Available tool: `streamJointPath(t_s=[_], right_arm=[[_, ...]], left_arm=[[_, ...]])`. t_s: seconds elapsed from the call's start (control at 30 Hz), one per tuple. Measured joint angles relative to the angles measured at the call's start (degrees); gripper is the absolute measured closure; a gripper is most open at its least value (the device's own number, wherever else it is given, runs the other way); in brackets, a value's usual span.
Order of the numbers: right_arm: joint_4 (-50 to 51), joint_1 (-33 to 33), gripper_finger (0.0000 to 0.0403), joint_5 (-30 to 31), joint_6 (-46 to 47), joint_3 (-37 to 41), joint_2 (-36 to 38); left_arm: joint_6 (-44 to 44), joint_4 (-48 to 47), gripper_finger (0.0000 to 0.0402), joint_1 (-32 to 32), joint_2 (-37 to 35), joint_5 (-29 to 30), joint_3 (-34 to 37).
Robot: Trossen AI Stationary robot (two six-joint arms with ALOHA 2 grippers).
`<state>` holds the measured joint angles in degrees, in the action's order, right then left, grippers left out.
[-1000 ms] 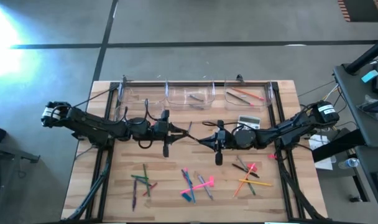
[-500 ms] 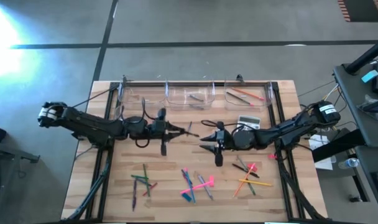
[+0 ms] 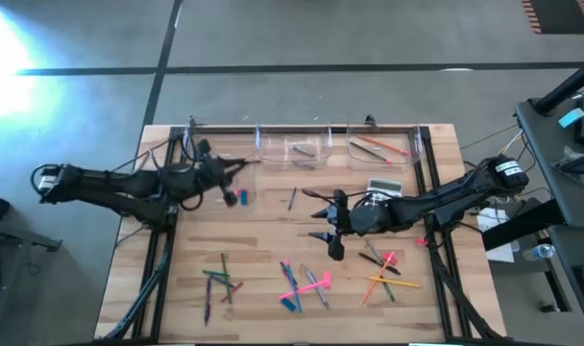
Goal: Sort crayons/erasers/pens/pencils in bins
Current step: Put the black pen into the top left transparent bin
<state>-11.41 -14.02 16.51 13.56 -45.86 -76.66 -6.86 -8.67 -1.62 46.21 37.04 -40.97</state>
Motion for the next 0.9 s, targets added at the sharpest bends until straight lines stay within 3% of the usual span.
streamJointPath(t_s=[0.13,0.23,0.53,0.73,0.9], right_arm=[[-0.1,0.0,0.016,0.8,0.0,0.2,0.0],[-0.1,0.0,0.0161,1.5,0.0,0.2,-0.1],[0.0,0.0,0.0161,1.6,-0.1,0.2,-0.2],[0.2,0.0,0.0165,1.6,-0.1,0.3,-0.2],[0.2,0.0,0.0165,1.6,0.0,0.4,-0.2]], left_arm=[[3.7,-11.7,0.0381,7.2,-0.3,0.8,-3.0],[3.8,-15.0,0.0381,13.8,2.1,0.9,-4.8],[3.0,-24.1,0.0381,32.4,18.6,-5.3,-11.3],[2.9,-32.7,0.0381,36.0,32.3,3.1,-16.1],[1.6,-33.9,0.0363,36.2,40.0,4.1,-18.8]])
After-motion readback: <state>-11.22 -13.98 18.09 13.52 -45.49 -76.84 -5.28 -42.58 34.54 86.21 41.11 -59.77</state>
